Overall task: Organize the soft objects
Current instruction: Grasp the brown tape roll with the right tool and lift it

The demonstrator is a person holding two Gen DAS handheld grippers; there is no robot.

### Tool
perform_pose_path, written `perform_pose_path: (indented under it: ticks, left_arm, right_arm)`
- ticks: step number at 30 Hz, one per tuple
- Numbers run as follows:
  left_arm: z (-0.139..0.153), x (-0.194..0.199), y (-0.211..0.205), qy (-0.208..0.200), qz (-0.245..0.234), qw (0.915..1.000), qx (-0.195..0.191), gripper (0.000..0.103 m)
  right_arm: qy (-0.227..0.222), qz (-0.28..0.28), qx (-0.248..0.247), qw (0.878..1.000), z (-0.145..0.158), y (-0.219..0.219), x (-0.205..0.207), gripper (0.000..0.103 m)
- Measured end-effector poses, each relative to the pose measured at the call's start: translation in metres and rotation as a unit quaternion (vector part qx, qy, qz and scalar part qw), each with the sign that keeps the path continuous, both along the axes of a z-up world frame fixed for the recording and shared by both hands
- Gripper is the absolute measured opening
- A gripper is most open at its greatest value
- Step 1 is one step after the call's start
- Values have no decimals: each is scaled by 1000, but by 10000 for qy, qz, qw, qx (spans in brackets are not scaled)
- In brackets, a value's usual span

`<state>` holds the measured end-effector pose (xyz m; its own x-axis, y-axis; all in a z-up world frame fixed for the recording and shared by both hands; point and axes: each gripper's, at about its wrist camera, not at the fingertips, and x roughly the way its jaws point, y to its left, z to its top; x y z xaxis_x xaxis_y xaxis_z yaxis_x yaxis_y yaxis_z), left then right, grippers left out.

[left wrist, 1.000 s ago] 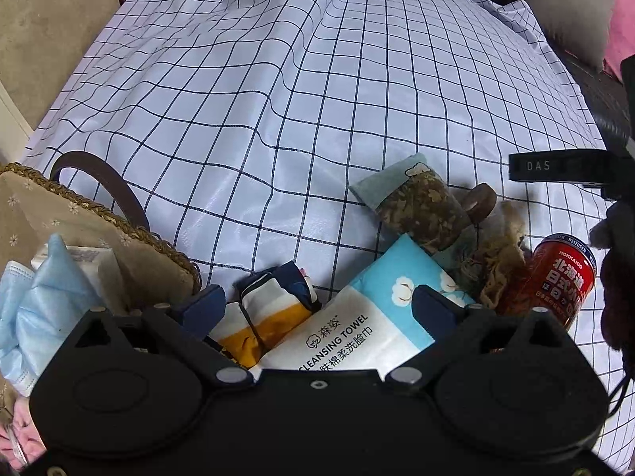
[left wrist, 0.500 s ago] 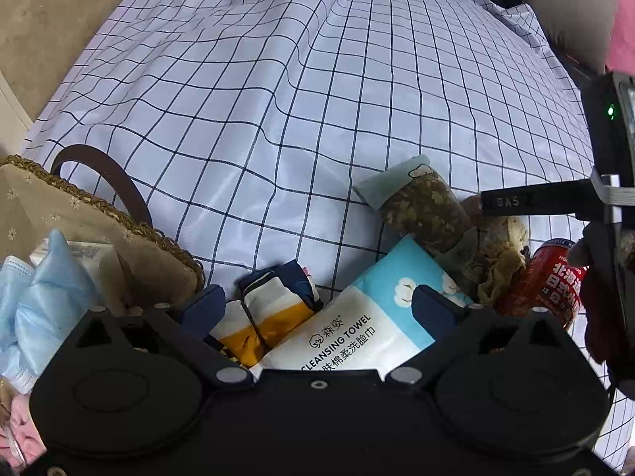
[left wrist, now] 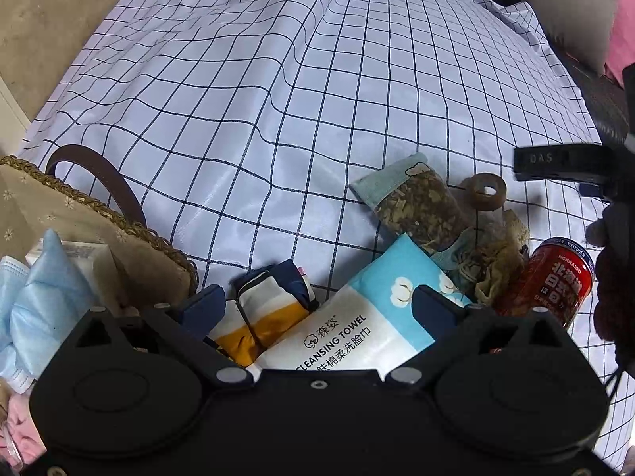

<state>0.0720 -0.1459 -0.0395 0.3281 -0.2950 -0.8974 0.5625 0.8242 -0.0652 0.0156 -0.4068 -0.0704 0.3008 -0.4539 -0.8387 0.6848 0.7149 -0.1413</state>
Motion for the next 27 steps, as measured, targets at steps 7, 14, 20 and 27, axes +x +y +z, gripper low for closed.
perform_pose_path:
  ticks: [7,14,20,27]
  left_arm:
    - [-1,-1,0,1,-26,10000,26,97]
    - [-1,0,0,10,-23,10000,26,97]
    - [1,1,0,-7,-15,10000,-1,97]
    - [1,3,-5,0,-44,10000,-85,97]
  right_arm:
    - [2,370,513,9980,-1,34,14,81]
    - [339,525,381,9973,-28,49,27,68]
    - [446,590,403,9964,-43,52,37,39]
    - [253,361,224,9988,-24,36,26,39]
